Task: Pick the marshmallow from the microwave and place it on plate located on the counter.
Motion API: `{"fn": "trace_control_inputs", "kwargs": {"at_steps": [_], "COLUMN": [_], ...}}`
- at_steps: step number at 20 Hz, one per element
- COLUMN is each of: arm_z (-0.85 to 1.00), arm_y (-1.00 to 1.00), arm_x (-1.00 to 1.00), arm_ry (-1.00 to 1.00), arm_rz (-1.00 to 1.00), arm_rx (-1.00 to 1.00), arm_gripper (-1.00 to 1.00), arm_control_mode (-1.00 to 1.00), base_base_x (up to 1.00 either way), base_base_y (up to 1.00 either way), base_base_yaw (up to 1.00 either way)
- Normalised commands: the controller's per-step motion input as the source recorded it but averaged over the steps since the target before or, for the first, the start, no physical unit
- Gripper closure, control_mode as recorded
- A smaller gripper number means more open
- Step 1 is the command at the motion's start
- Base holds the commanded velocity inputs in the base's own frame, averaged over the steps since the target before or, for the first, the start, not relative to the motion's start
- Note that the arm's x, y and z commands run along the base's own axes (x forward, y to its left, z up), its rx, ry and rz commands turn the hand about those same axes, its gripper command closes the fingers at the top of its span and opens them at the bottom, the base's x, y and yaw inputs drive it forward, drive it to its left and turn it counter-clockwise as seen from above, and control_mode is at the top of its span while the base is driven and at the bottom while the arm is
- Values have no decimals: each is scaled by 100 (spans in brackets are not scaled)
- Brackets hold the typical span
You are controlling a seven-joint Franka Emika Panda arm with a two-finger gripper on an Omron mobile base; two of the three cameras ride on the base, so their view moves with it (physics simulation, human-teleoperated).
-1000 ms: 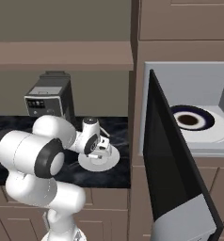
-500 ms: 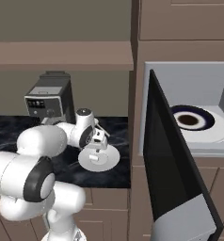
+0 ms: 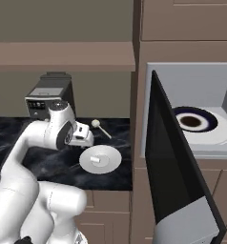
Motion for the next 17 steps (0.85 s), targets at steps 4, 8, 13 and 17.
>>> {"fn": "trace_control_inputs", "kwargs": {"at_steps": [4,8,13,17], "arm_z": [100,100,99,90], "arm_y": [3,3,0,0], "arm_x": [-97,-72,-39,-13], "arm_ry": [-9,-6,0,0], "arm_rz": [3,1,0,0], "arm_rx": [0,0,0,0], "arm_gripper": [-100,-100,-100,-100], "arm_control_mode": [-100,-100,-100,-100], "base_base_x": [0,0,0,0], "base_base_y": [0,0,0,0], "base_base_yaw": [0,0,0,0]}}
